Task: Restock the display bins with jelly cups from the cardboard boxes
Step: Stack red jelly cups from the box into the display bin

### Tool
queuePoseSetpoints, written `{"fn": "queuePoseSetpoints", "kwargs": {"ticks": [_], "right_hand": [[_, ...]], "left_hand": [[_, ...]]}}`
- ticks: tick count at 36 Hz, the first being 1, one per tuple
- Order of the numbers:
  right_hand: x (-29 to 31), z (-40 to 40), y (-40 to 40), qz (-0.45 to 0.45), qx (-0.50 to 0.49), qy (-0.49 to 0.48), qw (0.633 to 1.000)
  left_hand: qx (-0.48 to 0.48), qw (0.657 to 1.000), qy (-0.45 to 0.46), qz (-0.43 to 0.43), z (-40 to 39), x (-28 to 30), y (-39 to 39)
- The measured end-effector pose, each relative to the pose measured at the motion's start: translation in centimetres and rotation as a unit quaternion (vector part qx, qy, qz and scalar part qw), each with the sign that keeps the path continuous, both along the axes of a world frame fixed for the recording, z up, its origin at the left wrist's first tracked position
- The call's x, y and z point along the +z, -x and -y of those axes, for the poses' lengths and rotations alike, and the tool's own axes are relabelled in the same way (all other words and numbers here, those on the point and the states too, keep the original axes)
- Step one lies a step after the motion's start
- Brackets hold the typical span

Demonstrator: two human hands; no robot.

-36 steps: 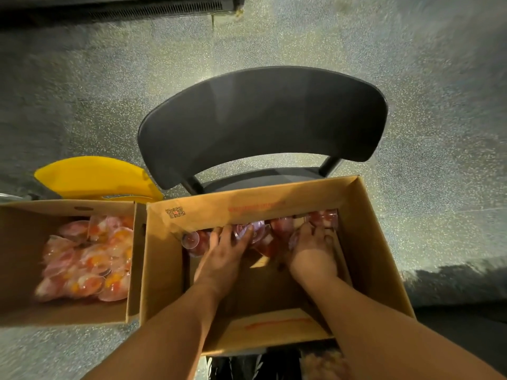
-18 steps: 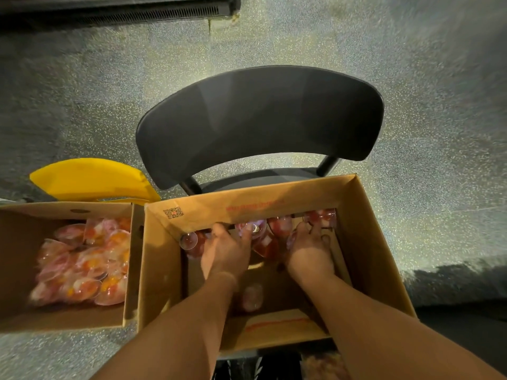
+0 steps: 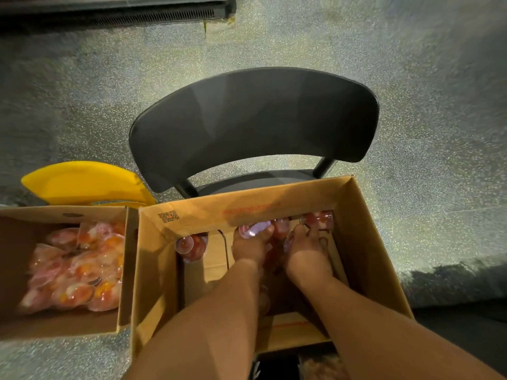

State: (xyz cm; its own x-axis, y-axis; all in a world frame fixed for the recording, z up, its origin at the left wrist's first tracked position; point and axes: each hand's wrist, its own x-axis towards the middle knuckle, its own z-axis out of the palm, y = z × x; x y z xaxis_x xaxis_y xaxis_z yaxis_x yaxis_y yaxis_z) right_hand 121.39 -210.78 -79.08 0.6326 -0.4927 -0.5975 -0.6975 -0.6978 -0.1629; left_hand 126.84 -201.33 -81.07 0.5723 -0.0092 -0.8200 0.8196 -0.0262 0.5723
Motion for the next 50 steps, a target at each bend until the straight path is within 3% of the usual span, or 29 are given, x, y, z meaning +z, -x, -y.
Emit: {"fn": "queuePoseSetpoints", "kwargs": {"ticks": [4, 7, 12, 16, 20, 23, 29, 33, 36, 41, 50], "right_hand": [[1.2, -0.1, 0.3, 0.019, 0.004, -0.009, 1.0], [2.4, 0.0, 0.5, 0.041, -0.013, -0.005, 0.999], [5.4, 0.4, 0.8, 0.049, -0.019, -0.015, 0.999], [8.4, 0.7, 1.1, 0.056, -0.041, -0.012, 0.998], [12.2, 0.5, 1.2, 0.066, -0.046, -0.01, 0.997], [15.3, 0.2, 1.8, 0.097, -0.049, -0.002, 0.994], [23.1, -0.3, 3.4, 0.17, -0.088, 0.011, 0.981], [29.5, -0.7, 5.6, 0.213, -0.148, -0.009, 0.966], [36.3, -1.8, 8.4, 0.241, -0.19, 0.025, 0.951], [47.5, -5.3, 15.5, 0.317, -0.267, 0.072, 0.907], [63.3, -11.6, 30.3, 0.437, -0.416, 0.183, 0.776]], "left_hand": [[-0.005, 0.999, 0.008, 0.038, 0.9, 0.2, 1.8], [-0.021, 0.995, -0.061, 0.074, 1.2, 0.7, 2.0], [-0.073, 0.989, -0.125, 0.015, -0.8, 1.6, 1.3], [-0.082, 0.988, -0.128, -0.016, -2.4, 2.4, 1.2], [-0.123, 0.989, -0.081, -0.013, -3.4, 6.2, 1.6], [-0.186, 0.977, -0.1, 0.009, -4.5, 8.2, 1.7], [-0.314, 0.919, -0.176, 0.164, -5.0, 18.3, -0.1], [-0.36, 0.878, -0.179, 0.258, -4.1, 24.5, -1.3], [-0.392, 0.841, -0.181, 0.326, -3.5, 32.5, -0.3], [-0.435, 0.795, -0.093, 0.413, -3.5, 42.9, 3.5], [-0.47, 0.728, 0.081, 0.493, -3.0, 58.6, 14.3]]}}
